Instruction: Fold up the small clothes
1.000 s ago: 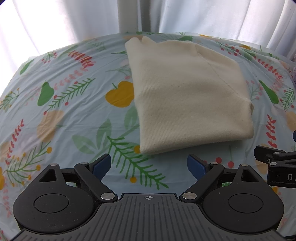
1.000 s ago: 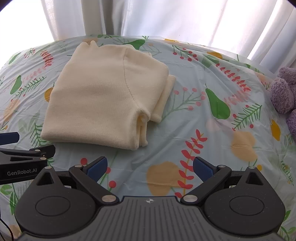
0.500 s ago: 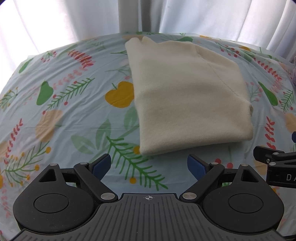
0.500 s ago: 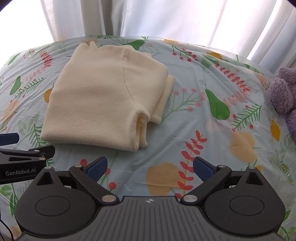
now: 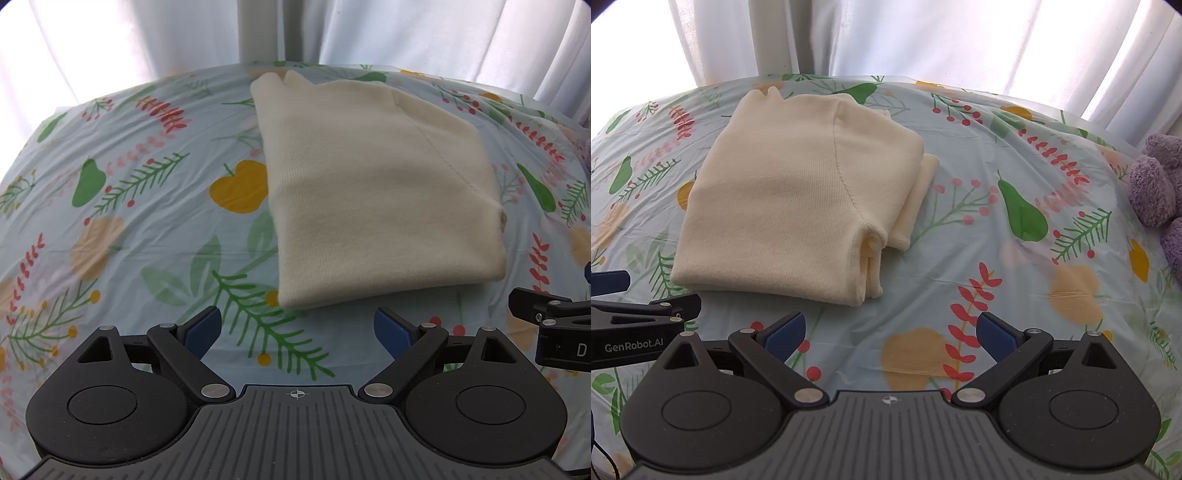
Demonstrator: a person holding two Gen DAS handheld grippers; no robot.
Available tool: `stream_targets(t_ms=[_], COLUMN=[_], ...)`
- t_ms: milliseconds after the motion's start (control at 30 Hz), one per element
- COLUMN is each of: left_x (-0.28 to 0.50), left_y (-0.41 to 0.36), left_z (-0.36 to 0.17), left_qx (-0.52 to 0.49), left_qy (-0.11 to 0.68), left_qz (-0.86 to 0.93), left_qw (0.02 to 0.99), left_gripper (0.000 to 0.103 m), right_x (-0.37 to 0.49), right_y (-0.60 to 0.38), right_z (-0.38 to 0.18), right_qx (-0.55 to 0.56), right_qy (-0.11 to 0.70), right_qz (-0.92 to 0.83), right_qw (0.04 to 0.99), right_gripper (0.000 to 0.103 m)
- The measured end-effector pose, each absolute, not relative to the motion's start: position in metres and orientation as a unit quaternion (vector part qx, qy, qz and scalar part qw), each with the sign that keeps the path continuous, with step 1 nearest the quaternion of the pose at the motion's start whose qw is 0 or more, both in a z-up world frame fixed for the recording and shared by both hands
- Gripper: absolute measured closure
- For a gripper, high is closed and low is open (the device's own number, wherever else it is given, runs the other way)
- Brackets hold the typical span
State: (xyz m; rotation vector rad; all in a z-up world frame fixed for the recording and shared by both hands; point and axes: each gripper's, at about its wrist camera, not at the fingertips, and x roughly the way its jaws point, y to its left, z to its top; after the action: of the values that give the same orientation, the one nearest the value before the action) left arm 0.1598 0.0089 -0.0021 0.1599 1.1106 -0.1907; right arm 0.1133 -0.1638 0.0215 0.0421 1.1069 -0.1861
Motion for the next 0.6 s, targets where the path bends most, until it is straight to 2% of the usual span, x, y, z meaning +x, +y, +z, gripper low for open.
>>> stream_targets(t_ms=[600], left_x=[0.1598], left_y=[0.0086], left_z=[-0.0013], left_qx=[0.079], left_qy=[0.518], left_qz=[-0.088], left_qw=[0.847], left_gripper=[0.009], right_x=[0.1130], right_y=[-0.1631], right_z=[0.0229], right_qx=[0.018], right_qy=[0.521], right_qz=[-0.088], right_qw=[0.849], right_gripper=[0.004])
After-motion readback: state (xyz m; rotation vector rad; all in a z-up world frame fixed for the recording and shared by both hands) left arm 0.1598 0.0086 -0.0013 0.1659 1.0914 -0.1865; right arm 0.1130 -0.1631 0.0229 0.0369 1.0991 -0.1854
